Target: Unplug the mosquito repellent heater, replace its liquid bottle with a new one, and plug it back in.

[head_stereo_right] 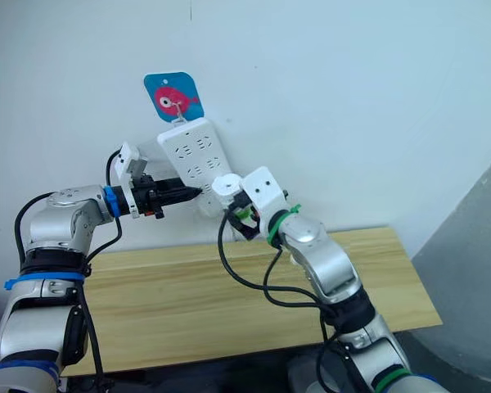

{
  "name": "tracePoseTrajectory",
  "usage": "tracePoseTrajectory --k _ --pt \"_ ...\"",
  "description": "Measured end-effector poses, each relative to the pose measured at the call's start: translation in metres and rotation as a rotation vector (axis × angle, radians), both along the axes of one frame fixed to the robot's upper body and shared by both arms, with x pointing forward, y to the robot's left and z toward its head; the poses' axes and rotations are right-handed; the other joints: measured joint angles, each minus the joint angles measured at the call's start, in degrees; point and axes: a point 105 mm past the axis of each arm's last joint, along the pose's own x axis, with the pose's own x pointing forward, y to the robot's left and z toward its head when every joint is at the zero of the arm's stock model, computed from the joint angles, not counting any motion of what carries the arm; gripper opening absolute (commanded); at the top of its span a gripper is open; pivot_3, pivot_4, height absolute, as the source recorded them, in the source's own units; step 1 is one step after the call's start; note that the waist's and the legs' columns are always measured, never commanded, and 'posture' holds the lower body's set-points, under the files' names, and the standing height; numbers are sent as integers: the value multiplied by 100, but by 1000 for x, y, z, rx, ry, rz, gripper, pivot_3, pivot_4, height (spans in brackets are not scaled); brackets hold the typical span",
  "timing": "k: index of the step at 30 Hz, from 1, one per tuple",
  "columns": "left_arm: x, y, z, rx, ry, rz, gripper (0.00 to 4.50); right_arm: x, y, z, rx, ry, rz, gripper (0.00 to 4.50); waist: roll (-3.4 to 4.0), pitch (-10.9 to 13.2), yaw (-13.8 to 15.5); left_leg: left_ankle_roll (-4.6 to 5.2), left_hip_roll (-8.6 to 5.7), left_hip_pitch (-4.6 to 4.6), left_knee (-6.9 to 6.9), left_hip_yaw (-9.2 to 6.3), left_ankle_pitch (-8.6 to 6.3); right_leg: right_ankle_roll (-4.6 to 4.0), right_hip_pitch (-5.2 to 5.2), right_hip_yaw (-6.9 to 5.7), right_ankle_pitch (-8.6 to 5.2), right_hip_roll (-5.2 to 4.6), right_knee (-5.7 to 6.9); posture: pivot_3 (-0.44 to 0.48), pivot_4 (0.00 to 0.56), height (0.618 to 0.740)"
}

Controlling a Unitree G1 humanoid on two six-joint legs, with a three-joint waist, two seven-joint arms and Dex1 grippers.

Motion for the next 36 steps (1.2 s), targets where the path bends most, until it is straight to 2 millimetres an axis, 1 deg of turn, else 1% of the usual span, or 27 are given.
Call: tracePoseTrajectory --k 2,3,5,8,9,11,14,17,20,24,27,30,32,34,35,36 --pt "2 1 -1 -5 -1 8 1305 -6 -1 4 1 -4 17 4500 0 0 -5 -2 2 2 0 -2 6 3 0 -1 -2 5 4 -271 43 733" --pt "4 2 -1 -2 -8 12 2031 -8 -1 6 0 -7 26 4500 0 0 -8 -2 2 2 0 -4 8 3 0 -2 -2 6 4 -271 43 733" --pt "10 8 -2 11 -24 61 2606 -13 -1 10 4 -14 44 4500 0 0 -9 -2 2 2 0 -2 8 5 0 -1 -3 6 4 -268 42 733" --pt "13 14 -5 30 -38 93 3574 -13 -5 8 -11 -10 43 4500 0 0 -9 -2 0 -1 -5 -1 8 4 -3 -1 -2 2 -1 -262 40 733" --pt "13 15 -6 33 -42 92 3828 -13 -6 7 -16 -7 43 4500 -1 0 -7 -2 0 -1 -5 -2 8 2 -3 -1 -1 2 -1 -262 40 733" --pt "12 13 -7 44 -50 75 4474 -12 -9 5 -29 -3 41 4500 -1 0 1 -2 0 -1 -4 -3 9 -9 -2 -3 5 1 1 -256 38 733" --pt "13 15 -10 58 -58 81 4474 -13 -10 5 -35 -1 57 4500 0 0 -1 -4 2 1 -3 -8 23 -4 -2 -5 3 7 6 -250 36 733" --pt "12 20 -9 70 -59 87 4474 -17 -11 9 -32 -18 93 4500 -1 0 -13 0 7 2 -4 -8 27 -4 -3 -5 2 14 6 -240 34 733" --pt "9 25 -9 89 -65 89 4474 -20 -11 10 -34 -31 133 4500 -1 0 -23 0 12 2 -10 -6 27 -4 -7 -5 2 16 6 -216 33 733" --pt "-2 51 -9 152 -92 161 4474 -26 -10 9 -22 -38 202 4500 -1 -1 -15 0 21 6 -39 -7 27 -5 -16 -6 3 14 5 -168 31 733" --pt "-19 69 -10 191 -113 199 4474 -28 -8 10 -16 -53 232 4500 -2 -1 37 -2 22 6 -58 -12 28 -27 -20 -10 15 7 0 -143 31 733" --pt "-34 73 -12 190 -116 221 4474 -28 -5 10 -8 -60 253 4500 -3 -1 168 -9 24 6 -61 -19 32 -29 -20 -17 15 5 -1 -108 34 733" --pt "-52 74 -14 191 -113 226 4474 -29 0 10 -3 -64 275 4500 -3 -2 226 -19 30 8 -64 -18 37 -29 -19 -15 14 4 0 -88 36 733" --pt "-75 66 -20 182 -88 206 4500 -28 3 8 -2 -65 288 4130 -4 -2 328 -22 32 10 -65 -19 39 -27 -15 -15 11 0 1 -74 37 733" --pt "-84 62 -21 175 -75 199 4500 -27 4 7 1 -63 291 3889 -4 -2 368 -23 34 11 -65 -19 40 -27 -15 -14 11 0 0 -65 38 733" --pt "-96 55 -24 165 -57 185 4500 -28 7 6 4 -64 299 3552 -5 -2 440 -24 33 11 -64 -19 41 -21 -13 -14 6 0 -1 -56 38 733"
